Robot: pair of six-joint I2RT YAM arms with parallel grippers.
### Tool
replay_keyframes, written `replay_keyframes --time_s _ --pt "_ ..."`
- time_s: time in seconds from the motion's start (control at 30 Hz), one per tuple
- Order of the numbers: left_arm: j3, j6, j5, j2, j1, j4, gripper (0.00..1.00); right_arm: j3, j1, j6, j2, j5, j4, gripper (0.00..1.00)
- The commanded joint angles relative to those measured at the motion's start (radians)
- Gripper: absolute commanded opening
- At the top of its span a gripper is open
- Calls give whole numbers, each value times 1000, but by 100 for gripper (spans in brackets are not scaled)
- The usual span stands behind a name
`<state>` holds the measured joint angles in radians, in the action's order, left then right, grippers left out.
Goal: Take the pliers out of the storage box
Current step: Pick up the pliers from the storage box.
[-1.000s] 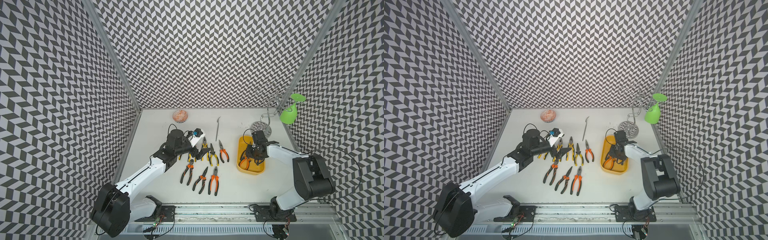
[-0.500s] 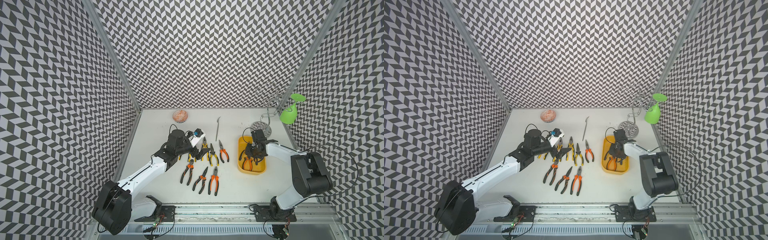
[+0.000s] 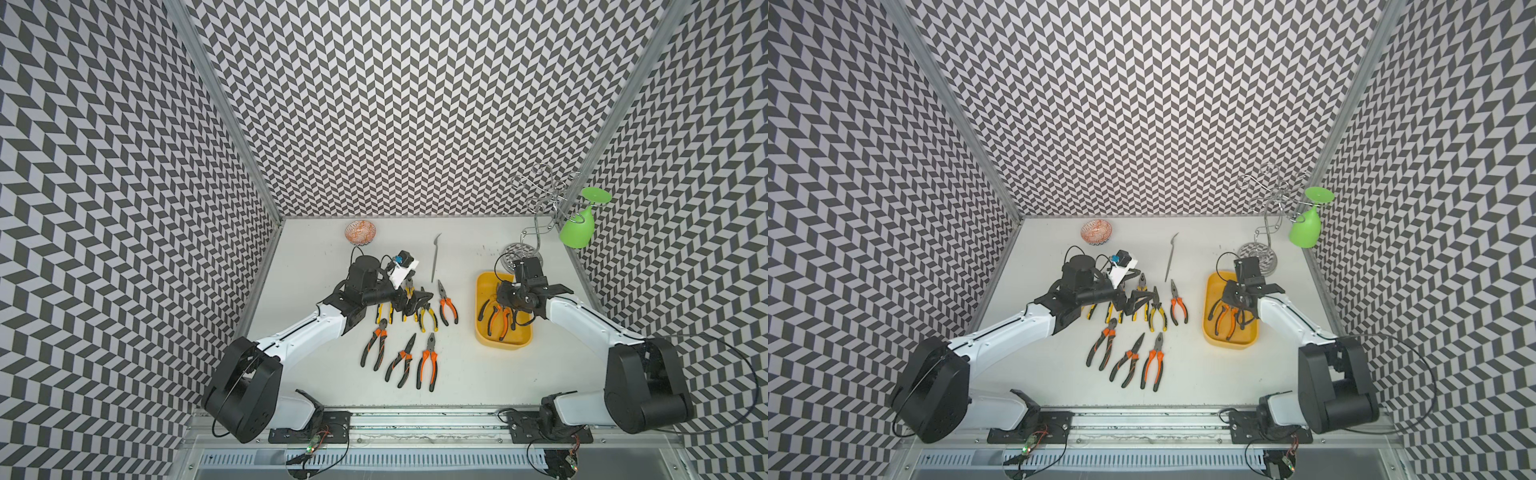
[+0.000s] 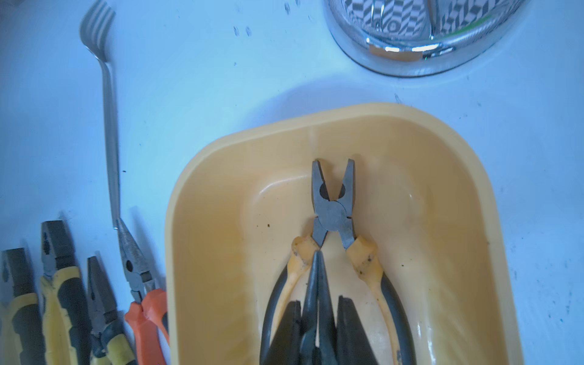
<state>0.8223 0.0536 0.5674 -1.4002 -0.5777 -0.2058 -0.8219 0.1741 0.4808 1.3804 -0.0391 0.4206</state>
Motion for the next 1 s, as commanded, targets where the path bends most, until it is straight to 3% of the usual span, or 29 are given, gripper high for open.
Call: replay_keyframes --time_s 0.0,0.37,0.77,0.97 --pt "50 -47 48 -41 -46 -89 98 -40 -1 -11 -61 -14 -37 0" --pt "188 -354 -11 -236 -168 -280 98 -85 -1 -18 -229 75 -120 0" --pt "417 -403 7 -448 -265 -279 94 -67 -1 90 -333 212 -264 0" --pt "523 -442 -4 -536 -284 -256 79 -46 -1 111 -357 243 -331 0"
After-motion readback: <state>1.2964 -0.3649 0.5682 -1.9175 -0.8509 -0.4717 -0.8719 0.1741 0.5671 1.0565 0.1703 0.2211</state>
